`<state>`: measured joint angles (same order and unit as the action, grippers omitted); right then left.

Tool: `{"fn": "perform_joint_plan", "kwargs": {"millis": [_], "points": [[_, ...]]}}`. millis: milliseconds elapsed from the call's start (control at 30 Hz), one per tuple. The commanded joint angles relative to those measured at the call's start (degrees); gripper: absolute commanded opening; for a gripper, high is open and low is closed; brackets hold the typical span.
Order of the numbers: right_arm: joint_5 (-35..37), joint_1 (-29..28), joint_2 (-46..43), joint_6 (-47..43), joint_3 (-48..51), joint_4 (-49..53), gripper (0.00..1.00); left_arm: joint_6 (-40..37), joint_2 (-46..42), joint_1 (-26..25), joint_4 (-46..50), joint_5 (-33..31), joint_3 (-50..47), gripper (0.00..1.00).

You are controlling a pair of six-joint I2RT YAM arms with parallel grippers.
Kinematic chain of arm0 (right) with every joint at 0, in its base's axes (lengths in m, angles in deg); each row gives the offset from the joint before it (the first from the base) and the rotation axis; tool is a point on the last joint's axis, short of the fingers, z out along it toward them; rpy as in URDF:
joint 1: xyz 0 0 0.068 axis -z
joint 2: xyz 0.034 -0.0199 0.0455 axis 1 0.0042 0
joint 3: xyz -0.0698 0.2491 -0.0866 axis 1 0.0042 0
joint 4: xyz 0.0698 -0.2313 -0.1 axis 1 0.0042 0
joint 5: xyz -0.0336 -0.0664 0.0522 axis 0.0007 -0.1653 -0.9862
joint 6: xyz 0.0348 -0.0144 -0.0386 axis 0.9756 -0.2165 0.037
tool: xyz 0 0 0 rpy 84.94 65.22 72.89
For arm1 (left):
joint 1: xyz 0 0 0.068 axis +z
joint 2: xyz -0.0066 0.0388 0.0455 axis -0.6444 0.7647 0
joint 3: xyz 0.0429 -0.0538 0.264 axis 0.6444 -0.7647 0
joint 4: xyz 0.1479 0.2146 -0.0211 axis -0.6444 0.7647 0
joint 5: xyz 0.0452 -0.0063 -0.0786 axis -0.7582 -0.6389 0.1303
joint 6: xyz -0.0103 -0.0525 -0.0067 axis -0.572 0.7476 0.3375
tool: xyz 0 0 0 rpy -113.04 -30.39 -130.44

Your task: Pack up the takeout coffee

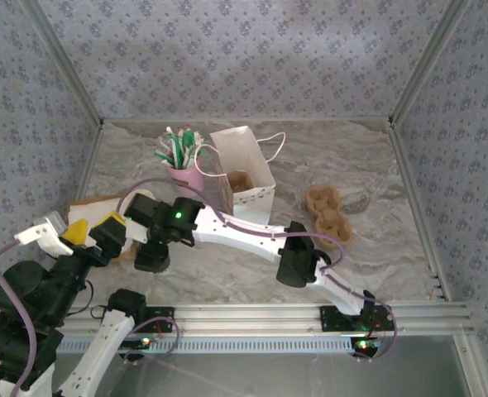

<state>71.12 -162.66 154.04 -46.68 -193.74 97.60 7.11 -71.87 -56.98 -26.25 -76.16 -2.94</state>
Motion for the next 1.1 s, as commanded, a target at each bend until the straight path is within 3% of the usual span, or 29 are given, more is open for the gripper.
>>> {"fn": "perform_joint_plan", "kwargs": {"millis": [0,533,800,1067], "points": [[-1.0,0.2,0.5,1.1,0.1,-0.2,0.96,-1.2,1.2,0.0,-1.6,-0.1,-0.2,0.99],[-2.6,0.6,3.7,1.4,-0.1,0.1,0.96,-1.0,1.9,0.0,-2.4,0.5,-0.6,1.00],[-2.6,0.6,4.6,1.7,-0.2,-0.2,0.86,-0.9,1.8,0.0,-2.4,0.6,-0.7,1.00],[-2.3,0.5,5.1,1.7,-0.2,0.1,0.85,-0.6,1.8,0.0,-2.4,1.0,-0.9,1.00]]}}
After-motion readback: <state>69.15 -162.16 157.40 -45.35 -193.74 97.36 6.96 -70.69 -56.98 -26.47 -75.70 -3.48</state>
